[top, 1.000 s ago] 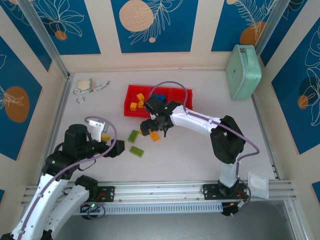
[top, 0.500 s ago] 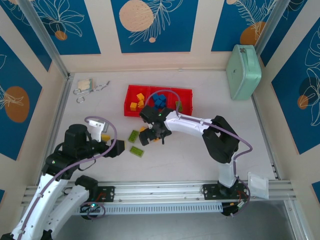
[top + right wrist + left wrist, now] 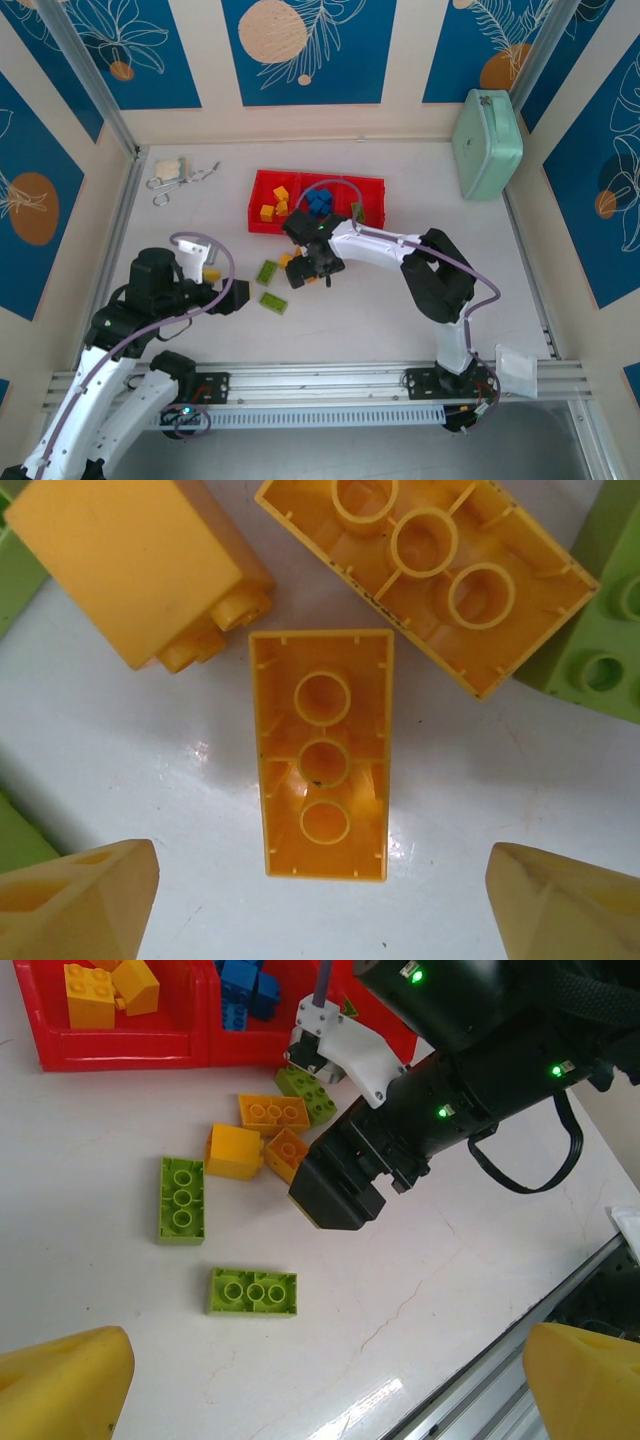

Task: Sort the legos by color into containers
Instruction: Pick up the lego from the center of the table.

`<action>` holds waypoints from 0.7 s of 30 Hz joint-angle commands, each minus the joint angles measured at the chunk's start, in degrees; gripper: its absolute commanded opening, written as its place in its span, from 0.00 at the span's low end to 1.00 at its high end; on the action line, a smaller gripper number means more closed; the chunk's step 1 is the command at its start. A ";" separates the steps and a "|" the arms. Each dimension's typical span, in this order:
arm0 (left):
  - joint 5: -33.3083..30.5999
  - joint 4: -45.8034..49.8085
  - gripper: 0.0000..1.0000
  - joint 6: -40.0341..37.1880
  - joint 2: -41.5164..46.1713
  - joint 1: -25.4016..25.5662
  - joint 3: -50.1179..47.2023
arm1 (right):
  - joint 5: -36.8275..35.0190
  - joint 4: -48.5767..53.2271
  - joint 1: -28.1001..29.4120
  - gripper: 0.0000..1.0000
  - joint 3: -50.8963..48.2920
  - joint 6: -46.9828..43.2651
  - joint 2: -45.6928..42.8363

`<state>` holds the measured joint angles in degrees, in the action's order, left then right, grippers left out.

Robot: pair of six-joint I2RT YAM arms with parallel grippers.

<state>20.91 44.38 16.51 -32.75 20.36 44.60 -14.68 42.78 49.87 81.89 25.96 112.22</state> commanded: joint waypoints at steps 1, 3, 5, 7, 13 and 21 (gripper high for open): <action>0.11 0.15 0.99 0.37 0.41 -0.63 0.25 | 1.97 -0.25 -0.03 0.82 0.56 0.18 2.05; 0.03 0.17 0.99 0.41 0.49 -0.67 0.23 | 1.93 -0.32 -0.03 0.80 1.07 -0.04 2.77; 0.01 0.18 0.99 0.36 0.40 -0.68 0.22 | 1.94 -0.25 -0.08 0.77 1.90 -0.51 3.70; 0.01 0.17 0.99 0.36 0.32 -0.66 0.23 | 1.76 0.03 -0.03 0.76 3.01 -0.90 4.73; -0.08 0.18 0.99 0.36 0.36 -0.76 0.27 | -2.41 3.92 1.61 0.61 8.66 -2.79 8.61; -0.25 0.20 0.99 0.36 0.62 -0.97 0.31 | -6.45 8.87 2.92 0.35 13.41 -3.45 9.28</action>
<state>20.88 44.36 16.51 -32.73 20.25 44.60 -18.59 47.57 52.34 92.86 22.83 121.32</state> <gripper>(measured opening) 0.994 0.363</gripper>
